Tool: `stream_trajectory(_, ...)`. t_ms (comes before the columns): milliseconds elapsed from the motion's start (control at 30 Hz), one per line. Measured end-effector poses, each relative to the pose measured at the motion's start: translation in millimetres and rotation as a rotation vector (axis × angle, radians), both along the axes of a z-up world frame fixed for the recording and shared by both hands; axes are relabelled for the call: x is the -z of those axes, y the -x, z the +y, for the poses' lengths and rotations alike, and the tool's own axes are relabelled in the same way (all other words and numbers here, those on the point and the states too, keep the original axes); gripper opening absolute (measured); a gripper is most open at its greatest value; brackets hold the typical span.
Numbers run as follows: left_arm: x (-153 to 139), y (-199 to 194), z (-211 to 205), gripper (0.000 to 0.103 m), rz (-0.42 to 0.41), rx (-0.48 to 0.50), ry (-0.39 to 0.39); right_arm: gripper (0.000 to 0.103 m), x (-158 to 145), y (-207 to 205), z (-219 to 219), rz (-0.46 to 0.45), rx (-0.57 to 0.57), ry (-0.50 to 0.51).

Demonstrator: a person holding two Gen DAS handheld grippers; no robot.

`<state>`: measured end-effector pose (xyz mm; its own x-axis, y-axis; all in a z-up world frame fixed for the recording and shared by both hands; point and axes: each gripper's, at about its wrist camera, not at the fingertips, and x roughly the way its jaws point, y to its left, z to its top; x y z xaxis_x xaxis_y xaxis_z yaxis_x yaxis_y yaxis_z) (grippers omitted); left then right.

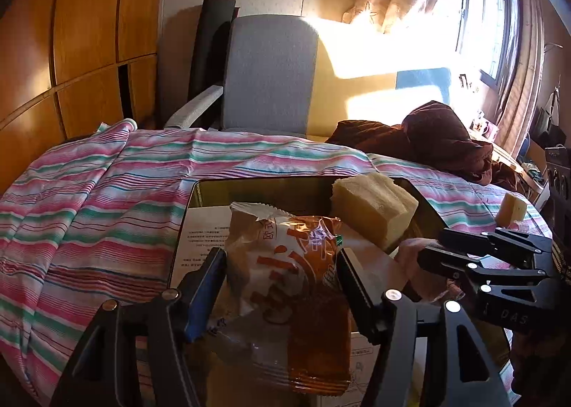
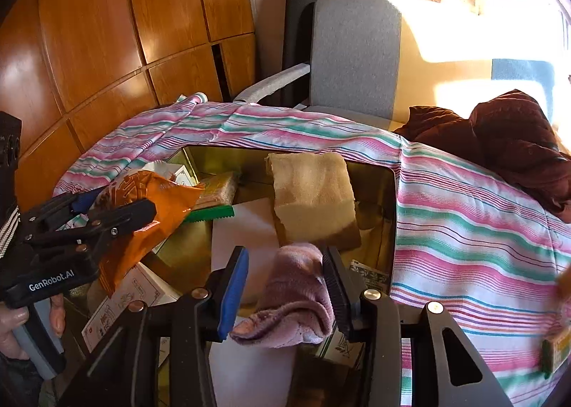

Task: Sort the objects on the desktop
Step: 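Lower the chip bag and sock into the gold tray and open both tools, then move both tools back over the remaining pile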

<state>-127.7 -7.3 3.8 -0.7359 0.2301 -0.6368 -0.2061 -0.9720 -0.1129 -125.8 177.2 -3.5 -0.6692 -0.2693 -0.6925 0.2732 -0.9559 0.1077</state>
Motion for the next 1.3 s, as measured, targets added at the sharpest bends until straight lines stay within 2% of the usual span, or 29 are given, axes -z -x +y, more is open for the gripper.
stream_trajectory(133, -10.9, -3.7, -5.7, 0.069, 0.03, -0.005, -0.034, 0.047, -3.8, -11.4, 6.4, 0.018, 0.014, 0.028)
stream_trajectory(333, -28.3, -21.0, -15.3, 0.069, 0.134, -0.079, -0.037, 0.053, -13.5, -37.9, 28.2, 0.056, 0.054, 0.079)
stream_trajectory(400, -31.0, -30.7, -14.4, 0.067, 0.154, -0.071, -0.042, 0.053, -15.4, -48.1, 38.8, 0.066, 0.072, 0.098)
stream_trajectory(500, -31.1, -42.6, -5.9, 0.067, 0.137, -0.034, -0.057, 0.055, -16.1, -64.7, 57.3, 0.08, 0.107, 0.123)
stream_trajectory(667, -30.1, -62.8, 32.1, 0.067, 0.106, 0.096, -0.068, 0.057, -5.8, -90.2, 97.9, 0.063, 0.202, 0.159)
stream_trajectory(867, -32.8, -85.8, 96.6, 0.068, 0.083, 0.281, -0.092, 0.057, 11.3, -114.8, 155.6, 0.047, 0.35, 0.155)
stream_trajectory(1067, -16.4, -104.7, 167.3, 0.068, 0.017, 0.451, -0.065, 0.057, 30.9, -145.8, 223.7, 0.031, 0.516, 0.164)
stream_trajectory(1300, 5.5, -116.9, 242.5, 0.068, -0.064, 0.585, -0.022, 0.057, 46.9, -185.5, 303.1, 0.026, 0.71, 0.221)
